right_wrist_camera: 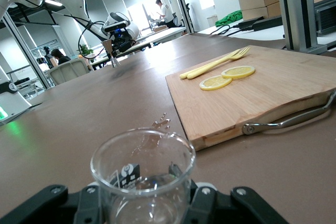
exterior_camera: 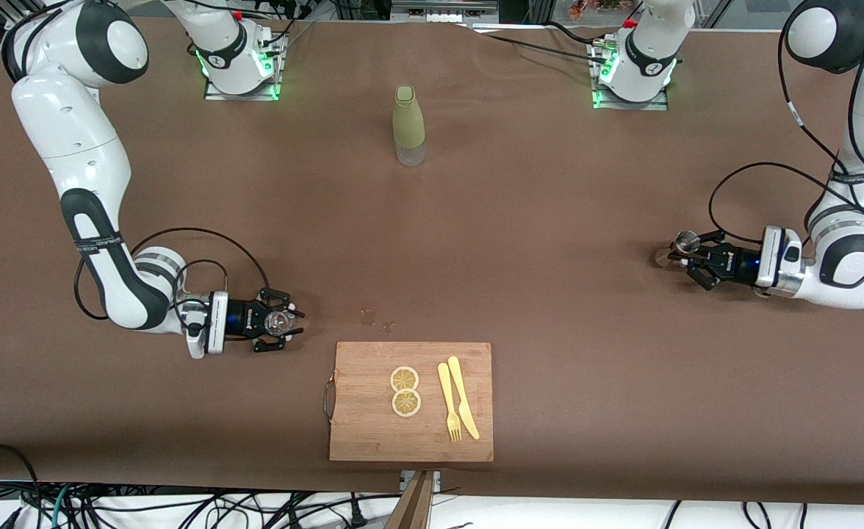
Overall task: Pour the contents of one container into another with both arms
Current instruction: 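Lift the glass with the right gripper while the left gripper lifts the jigger, then bring the jigger with the left gripper beside the glass in the right gripper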
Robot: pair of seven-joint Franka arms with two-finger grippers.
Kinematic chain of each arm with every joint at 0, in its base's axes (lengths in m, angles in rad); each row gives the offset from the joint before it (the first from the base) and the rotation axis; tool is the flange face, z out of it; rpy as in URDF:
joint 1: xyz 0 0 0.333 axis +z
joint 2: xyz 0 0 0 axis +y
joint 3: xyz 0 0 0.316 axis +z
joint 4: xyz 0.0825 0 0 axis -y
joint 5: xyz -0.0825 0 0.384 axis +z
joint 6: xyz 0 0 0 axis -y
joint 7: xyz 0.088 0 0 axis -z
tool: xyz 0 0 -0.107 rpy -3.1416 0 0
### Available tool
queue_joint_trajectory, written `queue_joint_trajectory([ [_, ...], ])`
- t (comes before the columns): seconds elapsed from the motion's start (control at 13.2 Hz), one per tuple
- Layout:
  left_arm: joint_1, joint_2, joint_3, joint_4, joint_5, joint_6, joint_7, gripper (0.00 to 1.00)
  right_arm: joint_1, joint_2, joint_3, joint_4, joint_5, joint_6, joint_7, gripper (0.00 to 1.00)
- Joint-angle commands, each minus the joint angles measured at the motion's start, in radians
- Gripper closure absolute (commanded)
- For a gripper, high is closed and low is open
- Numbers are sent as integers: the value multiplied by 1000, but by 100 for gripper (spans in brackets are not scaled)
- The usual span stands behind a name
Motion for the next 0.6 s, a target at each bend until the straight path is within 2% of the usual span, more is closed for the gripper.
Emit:
queue_joint_trajectory([
  [0.0,8,-15,-79,-1,15,55,-116,100,-8,-14,18,2,0,9,62,65],
  [0.3,-1,-29,-202,5,12,161,-291,100,-8,-22,33,55,-52,11,177,65],
  [0.53,-35,-29,-236,36,12,196,-382,100,-8,-25,38,100,-129,11,298,65],
])
